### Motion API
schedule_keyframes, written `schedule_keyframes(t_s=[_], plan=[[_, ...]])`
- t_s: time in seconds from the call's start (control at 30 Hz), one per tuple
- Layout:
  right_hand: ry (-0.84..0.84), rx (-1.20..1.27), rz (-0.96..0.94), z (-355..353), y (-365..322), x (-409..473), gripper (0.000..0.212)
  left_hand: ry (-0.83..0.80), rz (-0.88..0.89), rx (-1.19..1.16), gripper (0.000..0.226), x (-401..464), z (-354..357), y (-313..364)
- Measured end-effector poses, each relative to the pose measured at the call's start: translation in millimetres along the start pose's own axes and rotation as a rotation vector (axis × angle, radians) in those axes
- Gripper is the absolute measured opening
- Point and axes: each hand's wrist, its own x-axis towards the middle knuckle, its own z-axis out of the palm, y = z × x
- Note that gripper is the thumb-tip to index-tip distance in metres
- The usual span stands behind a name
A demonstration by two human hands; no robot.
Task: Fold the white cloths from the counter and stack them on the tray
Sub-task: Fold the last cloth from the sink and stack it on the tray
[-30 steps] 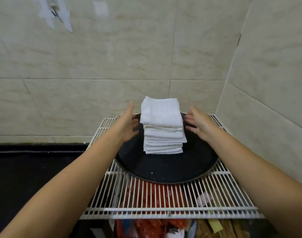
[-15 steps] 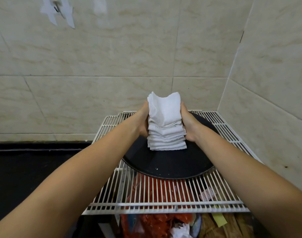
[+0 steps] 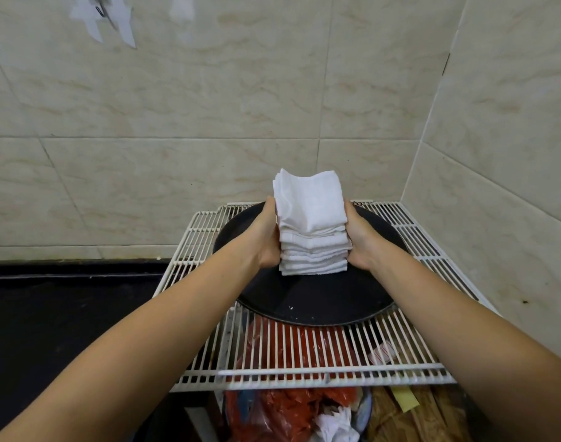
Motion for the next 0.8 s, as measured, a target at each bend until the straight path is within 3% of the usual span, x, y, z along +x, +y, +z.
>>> schedule_keyframes(t_s=[0.13, 0.27, 0.37, 0.47, 0.57, 0.67, 0.8], plan=[[0.144, 0.069, 0.02, -1, 0, -7, 0.055, 0.01, -0.028, 0.054, 0.074, -1, -12, 10], [0.409, 0.285, -0.025, 4, 13, -20, 0.054, 0.07, 0.039, 0.18, 0.089, 26, -35, 44], [0.631, 0.35, -0.085, 26, 36, -28, 0.051, -0.167, -0.017, 0.26, 0.09, 57, -46, 67], [0.826, 0.395, -0.133, 49, 57, -28, 0.06, -0.46, -0.093, 0.335, 0.073, 75, -37, 69], [0.902, 0.476, -0.207, 80, 65, -28, 0.055, -0.518, -0.17, 0.42, 0.052, 80, -25, 64], [0.95, 0.483, -0.33, 108, 63, -16, 0.048, -0.571, -0.193, 0.531, 0.046, 76, -19, 67], [1.107, 0.464, -0.377, 124, 57, 14, 0.064, -0.587, -0.188, 0.596, 0.042, 78, -21, 72]])
